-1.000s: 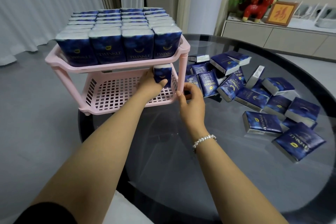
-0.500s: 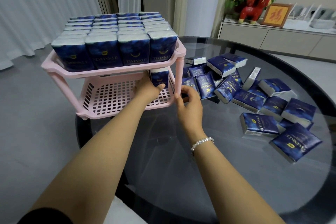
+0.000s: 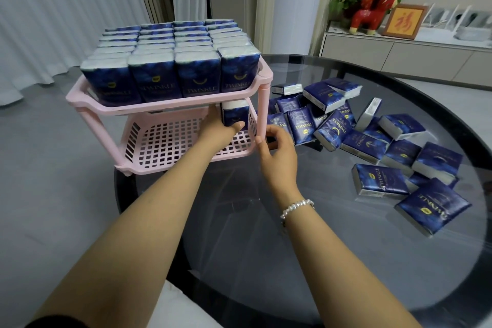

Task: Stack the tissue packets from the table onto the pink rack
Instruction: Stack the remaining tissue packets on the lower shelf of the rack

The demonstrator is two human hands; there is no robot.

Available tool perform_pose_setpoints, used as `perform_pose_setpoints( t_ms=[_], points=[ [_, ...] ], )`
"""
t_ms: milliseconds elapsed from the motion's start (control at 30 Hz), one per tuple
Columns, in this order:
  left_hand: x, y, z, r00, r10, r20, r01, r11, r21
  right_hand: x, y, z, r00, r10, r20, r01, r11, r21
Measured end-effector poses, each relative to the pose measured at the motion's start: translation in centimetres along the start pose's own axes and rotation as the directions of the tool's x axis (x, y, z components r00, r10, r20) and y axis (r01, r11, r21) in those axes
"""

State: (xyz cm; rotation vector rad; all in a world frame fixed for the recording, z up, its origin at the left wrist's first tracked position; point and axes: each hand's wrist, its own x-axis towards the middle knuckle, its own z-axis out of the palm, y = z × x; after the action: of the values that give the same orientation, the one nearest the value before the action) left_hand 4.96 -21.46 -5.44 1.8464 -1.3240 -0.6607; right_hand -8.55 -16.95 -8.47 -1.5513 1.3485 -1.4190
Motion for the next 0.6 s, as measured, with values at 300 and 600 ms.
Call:
perform_pose_setpoints(
  t_ms=[300,600],
  points=[
    [-4.1,0.2,-0.6,0.971,0.102,-0.219,-0.123,0.989,-0.087,-0.3,-0.7,-0.5,0.999,0.034,-0.007,-0.033,0.998,0.049],
    [-10.2,3.6,0.6,0.981,0.072,-0.179,-0.108,0.973,-0.202,1.9,-1.1,-5.7,0.997,0.063,-0.052,-0.074,0.962,-0.262]
  ],
)
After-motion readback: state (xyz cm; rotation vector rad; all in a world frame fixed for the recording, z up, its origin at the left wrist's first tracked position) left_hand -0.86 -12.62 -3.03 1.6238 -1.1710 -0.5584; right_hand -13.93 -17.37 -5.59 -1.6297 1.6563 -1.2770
